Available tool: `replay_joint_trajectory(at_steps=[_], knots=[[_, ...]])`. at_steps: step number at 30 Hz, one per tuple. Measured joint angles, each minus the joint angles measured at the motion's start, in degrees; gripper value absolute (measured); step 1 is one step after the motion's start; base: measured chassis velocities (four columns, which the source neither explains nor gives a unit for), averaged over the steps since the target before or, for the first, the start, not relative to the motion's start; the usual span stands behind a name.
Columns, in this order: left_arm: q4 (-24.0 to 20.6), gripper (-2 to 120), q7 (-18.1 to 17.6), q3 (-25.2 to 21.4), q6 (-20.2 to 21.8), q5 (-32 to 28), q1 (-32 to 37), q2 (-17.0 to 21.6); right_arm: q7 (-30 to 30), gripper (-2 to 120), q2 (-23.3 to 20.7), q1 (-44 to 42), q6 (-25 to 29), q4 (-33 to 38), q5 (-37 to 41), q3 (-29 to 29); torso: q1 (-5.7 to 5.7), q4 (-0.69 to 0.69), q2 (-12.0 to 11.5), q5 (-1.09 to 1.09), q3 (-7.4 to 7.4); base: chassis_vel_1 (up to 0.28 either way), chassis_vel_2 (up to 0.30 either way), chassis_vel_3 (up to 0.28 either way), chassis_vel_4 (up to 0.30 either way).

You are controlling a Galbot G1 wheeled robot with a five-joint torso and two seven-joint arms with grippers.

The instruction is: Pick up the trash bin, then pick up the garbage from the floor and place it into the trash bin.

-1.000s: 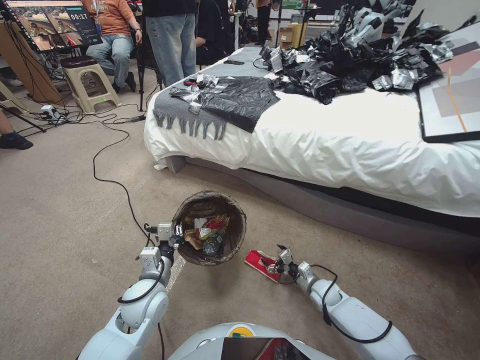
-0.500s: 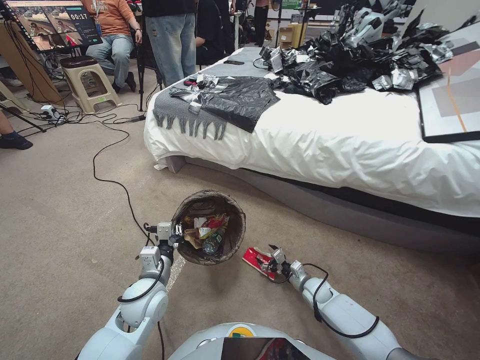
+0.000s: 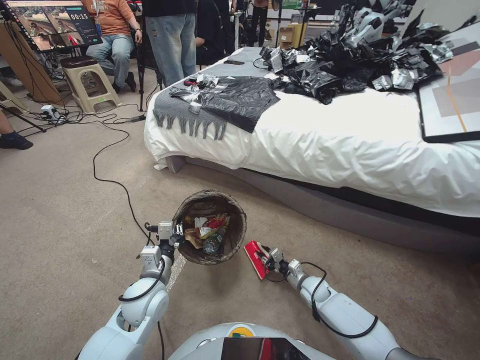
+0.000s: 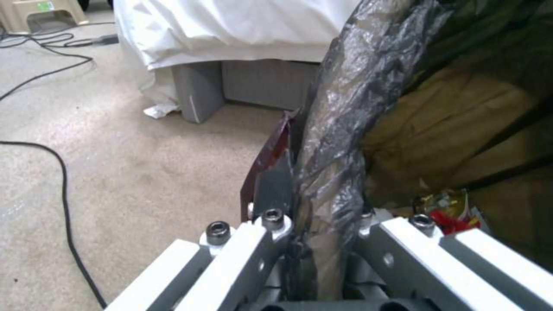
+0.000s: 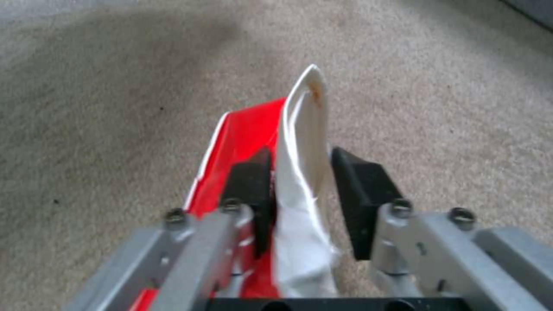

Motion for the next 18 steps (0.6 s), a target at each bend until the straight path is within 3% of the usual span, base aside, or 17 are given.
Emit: replay_joint_trajectory(at_steps=[6, 18], knots=[[-0.2, 3, 0.0, 0.0, 0.0, -0.1, 0.0, 0.1, 0.5, 0, -0.4, 0.0, -0.2, 0.5, 0.3, 0.2, 0.0, 0.0, 0.0, 0.0, 0.0, 0.0, 0.0, 0.0, 0.0], [-0.3, 3, -0.1, 0.2, 0.2, -0.2, -0.3, 0.2, 3.6, 0, -2.4, -1.1, -1.2, 5.9, 0.7, 3.2, 0.0, 0.0, 0.0, 0.0, 0.0, 0.0, 0.0, 0.0, 0.0]])
